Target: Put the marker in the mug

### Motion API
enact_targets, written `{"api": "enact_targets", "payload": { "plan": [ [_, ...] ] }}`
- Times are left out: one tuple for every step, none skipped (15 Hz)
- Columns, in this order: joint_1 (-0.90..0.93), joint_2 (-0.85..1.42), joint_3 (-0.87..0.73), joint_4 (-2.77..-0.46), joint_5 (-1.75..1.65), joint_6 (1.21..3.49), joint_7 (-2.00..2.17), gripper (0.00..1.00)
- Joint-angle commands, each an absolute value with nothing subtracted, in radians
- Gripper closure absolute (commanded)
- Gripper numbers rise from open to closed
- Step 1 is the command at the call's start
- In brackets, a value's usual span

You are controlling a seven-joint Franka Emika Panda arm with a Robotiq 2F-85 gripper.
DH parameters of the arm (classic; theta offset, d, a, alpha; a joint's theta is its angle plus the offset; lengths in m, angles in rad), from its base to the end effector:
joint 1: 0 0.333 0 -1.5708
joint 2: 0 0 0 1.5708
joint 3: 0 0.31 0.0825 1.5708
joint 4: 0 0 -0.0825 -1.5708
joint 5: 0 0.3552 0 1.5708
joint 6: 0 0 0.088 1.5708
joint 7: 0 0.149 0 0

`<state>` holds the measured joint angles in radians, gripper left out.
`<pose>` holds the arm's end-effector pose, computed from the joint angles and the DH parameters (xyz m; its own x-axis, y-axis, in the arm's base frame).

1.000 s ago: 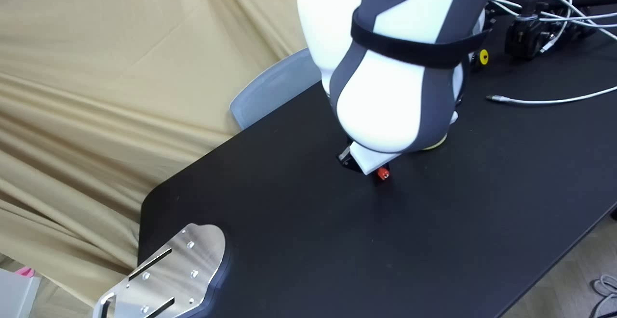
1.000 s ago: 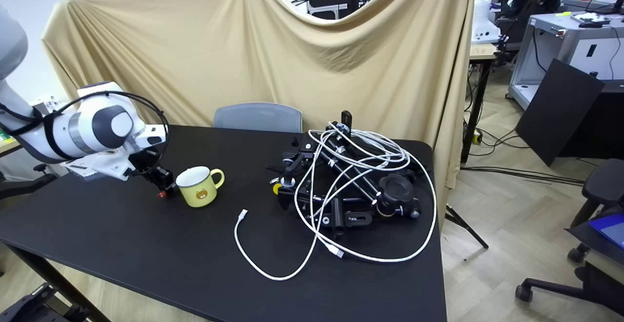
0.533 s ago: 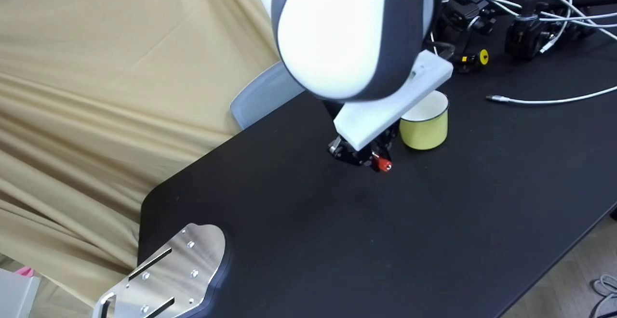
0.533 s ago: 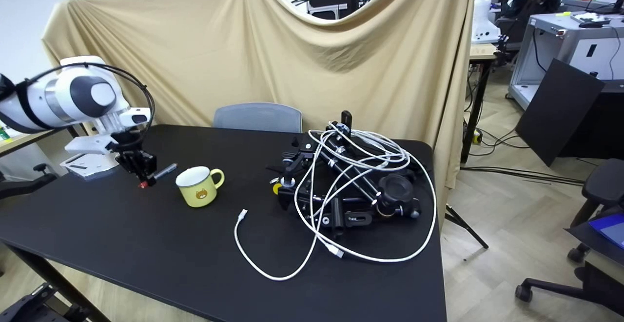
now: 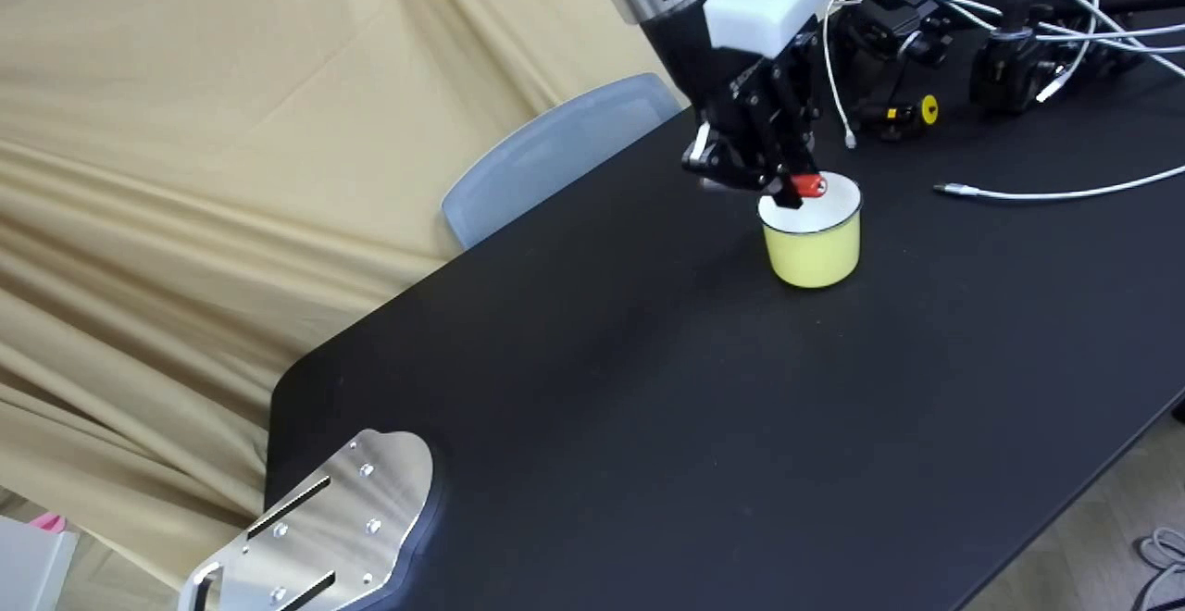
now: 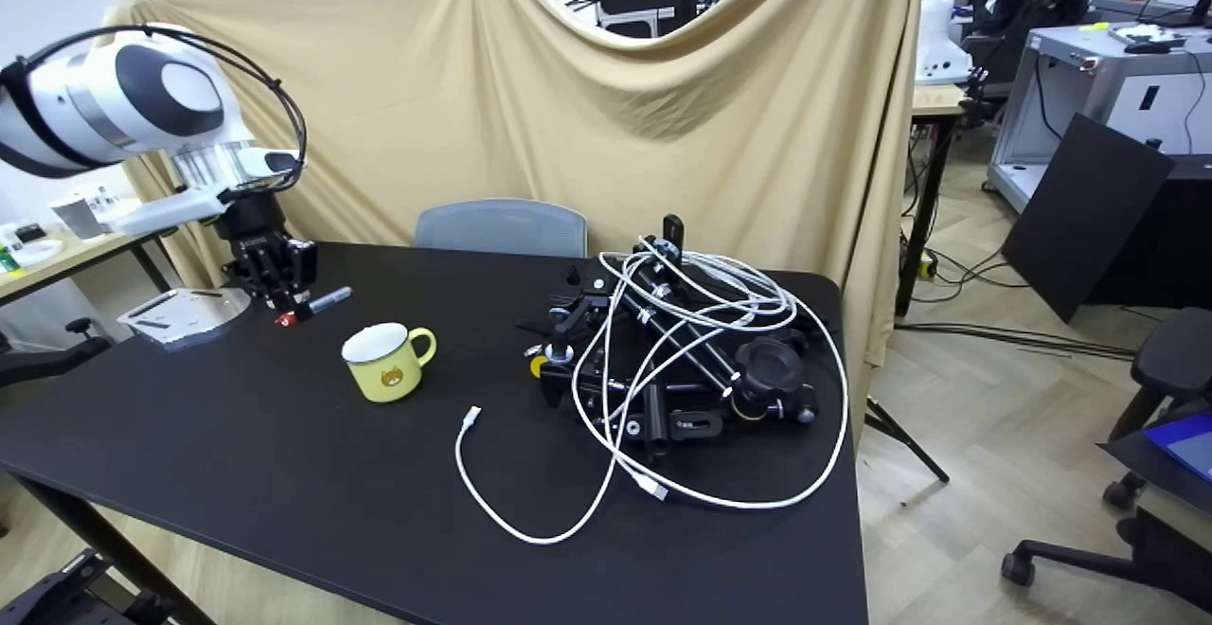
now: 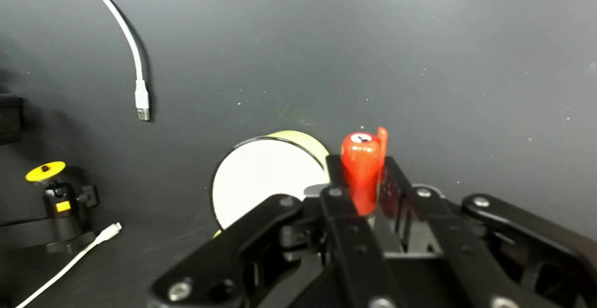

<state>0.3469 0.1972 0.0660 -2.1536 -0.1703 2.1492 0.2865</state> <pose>0.4717 0.1927 0.2669 0.9624 0.2155 -0.1655 0.2420 -0.9568 0.1611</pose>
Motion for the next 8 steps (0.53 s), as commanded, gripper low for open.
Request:
{"api": "enact_targets", "payload": {
  "plan": [
    [0.263, 0.151, 0.104, -2.131, -0.112, 2.032, 0.162, 0.94],
    [0.247, 0.146, 0.107, -2.124, -0.095, 2.006, 0.136, 0.94],
    [0.229, 0.146, 0.11, -2.113, -0.068, 1.976, 0.096, 0.94],
    [0.215, 0.148, 0.111, -2.103, -0.05, 1.948, 0.064, 0.94],
    [0.201, 0.152, 0.11, -2.092, -0.033, 1.921, 0.038, 0.94],
    [0.188, 0.158, 0.108, -2.081, -0.021, 1.897, 0.019, 0.94],
    [0.175, 0.166, 0.104, -2.07, -0.009, 1.872, 0.004, 0.94],
    [0.164, 0.173, 0.101, -2.061, 0.0, 1.849, -0.006, 0.94]
  ]
}}
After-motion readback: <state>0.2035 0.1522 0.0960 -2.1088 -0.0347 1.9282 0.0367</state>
